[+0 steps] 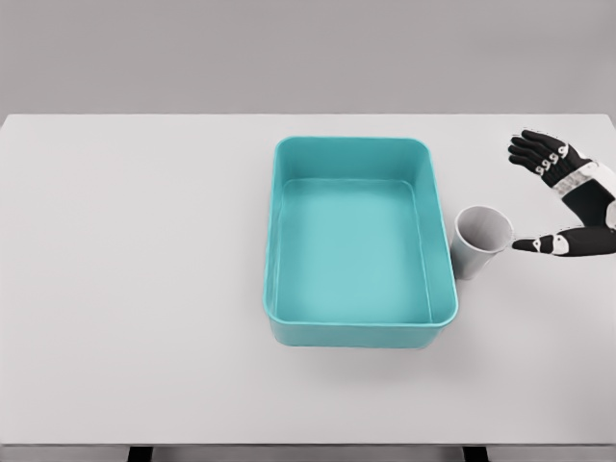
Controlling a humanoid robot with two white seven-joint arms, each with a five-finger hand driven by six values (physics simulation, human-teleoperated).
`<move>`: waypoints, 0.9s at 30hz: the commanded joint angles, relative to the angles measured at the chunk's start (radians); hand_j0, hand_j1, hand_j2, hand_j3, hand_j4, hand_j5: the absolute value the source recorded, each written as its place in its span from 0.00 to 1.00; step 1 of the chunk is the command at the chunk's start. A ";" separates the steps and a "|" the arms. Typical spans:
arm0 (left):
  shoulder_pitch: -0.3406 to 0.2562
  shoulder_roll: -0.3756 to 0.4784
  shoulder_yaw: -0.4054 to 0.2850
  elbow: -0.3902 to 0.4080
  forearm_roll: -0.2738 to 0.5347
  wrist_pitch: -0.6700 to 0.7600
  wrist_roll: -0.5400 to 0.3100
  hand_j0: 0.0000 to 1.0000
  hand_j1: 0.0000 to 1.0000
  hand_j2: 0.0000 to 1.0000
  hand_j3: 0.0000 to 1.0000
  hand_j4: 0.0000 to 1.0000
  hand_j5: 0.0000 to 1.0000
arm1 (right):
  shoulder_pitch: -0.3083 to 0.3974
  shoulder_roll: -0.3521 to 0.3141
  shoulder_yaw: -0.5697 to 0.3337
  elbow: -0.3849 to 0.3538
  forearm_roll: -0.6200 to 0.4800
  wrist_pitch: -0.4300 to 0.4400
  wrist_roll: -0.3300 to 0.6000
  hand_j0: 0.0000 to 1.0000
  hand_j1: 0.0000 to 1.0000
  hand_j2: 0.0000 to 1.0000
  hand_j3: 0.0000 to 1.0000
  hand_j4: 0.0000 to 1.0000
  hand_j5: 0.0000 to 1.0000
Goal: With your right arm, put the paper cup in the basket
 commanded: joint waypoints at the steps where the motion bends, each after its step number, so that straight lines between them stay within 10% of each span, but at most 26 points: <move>1: 0.000 0.000 0.000 0.000 0.000 0.000 0.000 1.00 1.00 1.00 1.00 1.00 1.00 | 0.000 -0.034 -0.009 0.010 -0.013 0.015 0.003 1.00 1.00 1.00 1.00 1.00 1.00; 12: 0.000 0.000 0.000 0.000 0.000 0.000 0.000 1.00 1.00 1.00 1.00 1.00 1.00 | -0.008 0.009 0.075 0.200 0.061 0.038 0.003 1.00 1.00 1.00 1.00 1.00 1.00; 27: 0.002 0.000 0.000 0.000 0.000 0.000 0.000 1.00 1.00 1.00 1.00 1.00 1.00 | -0.032 0.080 0.078 0.265 0.165 0.039 0.003 1.00 1.00 1.00 1.00 1.00 1.00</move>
